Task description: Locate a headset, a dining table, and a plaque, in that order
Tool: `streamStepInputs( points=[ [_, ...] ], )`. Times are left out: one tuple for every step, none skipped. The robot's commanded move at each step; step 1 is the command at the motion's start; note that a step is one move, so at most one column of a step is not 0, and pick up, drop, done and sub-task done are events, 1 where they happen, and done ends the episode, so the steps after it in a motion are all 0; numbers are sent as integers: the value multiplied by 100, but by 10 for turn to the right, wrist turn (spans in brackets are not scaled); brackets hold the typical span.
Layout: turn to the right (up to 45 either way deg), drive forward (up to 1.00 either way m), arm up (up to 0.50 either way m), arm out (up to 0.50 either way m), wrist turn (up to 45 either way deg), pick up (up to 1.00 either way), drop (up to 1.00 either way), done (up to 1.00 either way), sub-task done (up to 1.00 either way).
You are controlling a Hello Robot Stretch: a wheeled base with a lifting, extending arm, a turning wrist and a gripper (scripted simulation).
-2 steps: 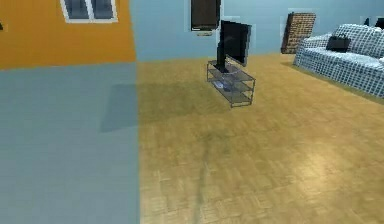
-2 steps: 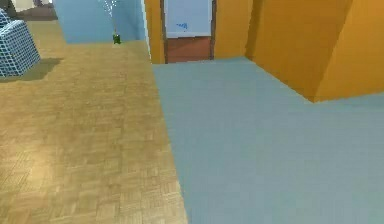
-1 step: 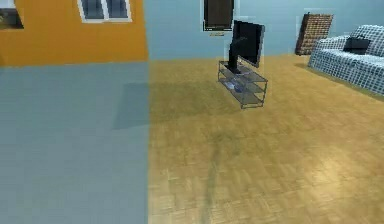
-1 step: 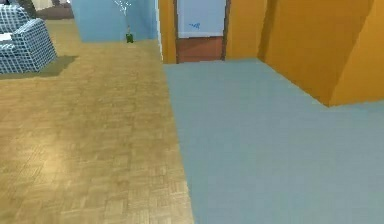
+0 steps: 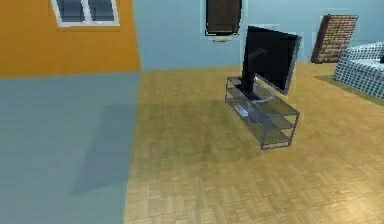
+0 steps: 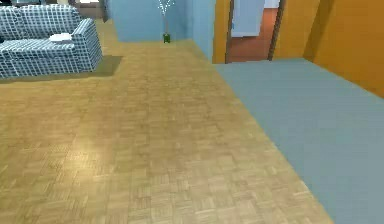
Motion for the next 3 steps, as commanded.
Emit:
streamStepInputs(
  points=[
    [0,100,0,0,0,0,0,0,0],
    [0,100,0,0,0,0,0,0,0],
    [0,100,0,0,0,0,0,0,0]
  ],
)
